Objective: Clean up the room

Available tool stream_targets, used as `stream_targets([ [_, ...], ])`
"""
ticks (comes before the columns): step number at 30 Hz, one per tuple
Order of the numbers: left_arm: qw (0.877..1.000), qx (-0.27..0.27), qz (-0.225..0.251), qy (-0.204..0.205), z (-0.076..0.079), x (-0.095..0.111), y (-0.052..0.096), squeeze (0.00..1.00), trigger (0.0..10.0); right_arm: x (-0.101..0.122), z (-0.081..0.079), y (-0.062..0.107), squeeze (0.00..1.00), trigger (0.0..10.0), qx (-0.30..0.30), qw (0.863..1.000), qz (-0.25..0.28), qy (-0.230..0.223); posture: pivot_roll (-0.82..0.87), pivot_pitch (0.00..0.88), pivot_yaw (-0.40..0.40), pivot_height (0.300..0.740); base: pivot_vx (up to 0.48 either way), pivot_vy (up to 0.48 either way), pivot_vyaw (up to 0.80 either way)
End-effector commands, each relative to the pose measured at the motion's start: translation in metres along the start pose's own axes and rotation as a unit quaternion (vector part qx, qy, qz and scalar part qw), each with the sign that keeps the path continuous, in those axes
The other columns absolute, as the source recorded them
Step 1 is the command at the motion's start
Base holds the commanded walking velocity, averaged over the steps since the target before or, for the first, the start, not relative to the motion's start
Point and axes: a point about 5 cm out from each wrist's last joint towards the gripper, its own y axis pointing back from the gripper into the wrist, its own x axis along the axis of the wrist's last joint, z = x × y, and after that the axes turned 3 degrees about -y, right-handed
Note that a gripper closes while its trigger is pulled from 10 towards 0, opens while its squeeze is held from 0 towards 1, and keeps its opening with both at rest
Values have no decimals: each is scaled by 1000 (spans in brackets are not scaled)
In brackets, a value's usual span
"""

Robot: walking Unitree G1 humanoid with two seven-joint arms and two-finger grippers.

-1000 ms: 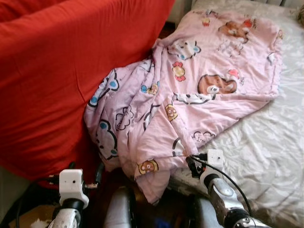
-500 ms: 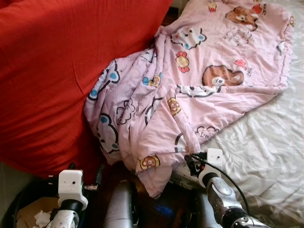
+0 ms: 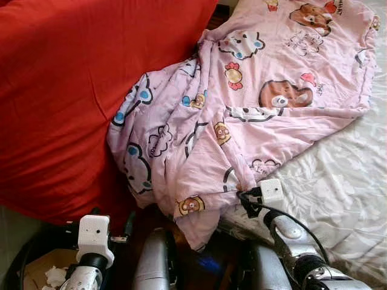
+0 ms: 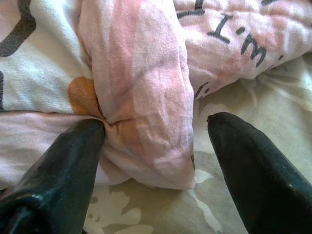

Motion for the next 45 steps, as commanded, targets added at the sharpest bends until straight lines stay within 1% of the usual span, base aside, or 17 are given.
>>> stream_targets([
  [1, 1000, -3, -15, -7, -3, -4, 6, 0, 10000, -12, -2, 3, 0, 10000, -2, 999, -21, -38, 167, 297, 66, 619, 0, 0, 0],
  [2, 1000, -3, -17, -8, -3, -4, 7, 0, 10000, -13, -1, 3, 0, 10000, -6, 998, -22, -59, 167, 298, 66, 619, 0, 0, 0],
  [4, 1000, -3, -17, -8, -3, -4, 7, 0, 10000, -15, -1, 4, 0, 10000, -10, 997, -24, -73, 167, 298, 66, 619, 0, 0, 0],
  [5, 1000, -3, -18, -9, -3, -4, 7, 0, 10000, -17, -2, 4, 0, 4118, -13, 995, -25, -93, 167, 298, 66, 619, 0, 0, 0],
  [6, 1000, -3, -18, -9, -3, -4, 7, 0, 10000, -18, -2, 4, 0, 1294, -14, 994, -25, -107, 167, 298, 66, 619, 0, 0, 0],
  [7, 1000, -3, -19, -9, -3, -4, 7, 0, 10000, -20, -3, 5, 0, 0, -15, 992, -25, -125, 167, 298, 66, 619, 0, 0, 0],
  [8, 1000, -3, -19, -9, -3, -4, 7, 0, 10000, -21, -5, 5, 0, 0, -13, 991, -25, -129, 171, 300, 68, 619, 0, 0, 0],
  [11, 1000, -6, -26, -10, -3, -6, 7, 0, 10000, -24, -13, 5, 0, 0, 6, 992, -30, -123, 171, 300, 68, 619, 0, 0, 0],
  [16, 999, -5, -31, -9, -2, -8, 8, 0, 10000, -25, -20, 4, 0, 0, 22, 991, -32, -126, 175, 300, 65, 619, 0, 0, 0],
  [27, 999, -3, -44, -10, -2, -14, 9, 0, 10000, -19, -23, 1, 0, 0, 31, 989, -15, -144, 176, 288, 57, 619, 0, 0, 0],
  [34, 999, -3, -42, -9, 0, -14, 0, 0, 10000, -17, -24, 0, 0, 0, 29, 989, -15, -147, 173, 258, 53, 619, 0, 0, 0],
  [35, 999, -3, -42, -9, 0, -14, 0, 0, 10000, -17, -24, 0, 0, 0, 28, 988, -13, -150, 173, 258, 53, 619, 0, 0, 0],
  [37, 999, -3, -43, -9, 0, -15, -5, 0, 10000, -16, -24, 0, 0, 0, 22, 985, -6, -172, 167, 239, 48, 619, 0, 0, 0],
  [39, 999, -3, -43, -8, 0, -16, -7, 0, 10000, -16, -24, 0, 0, 0, 20, 984, -3, -178, 163, 229, 46, 619, 0, 0, 0],
  [45, 999, -1, -45, -3, 3, -20, -18, 0, 10000, -17, -26, 0, 0, 0, 16, 985, -1, -170, 142, 186, 39, 619, 0, 0, 0],
])
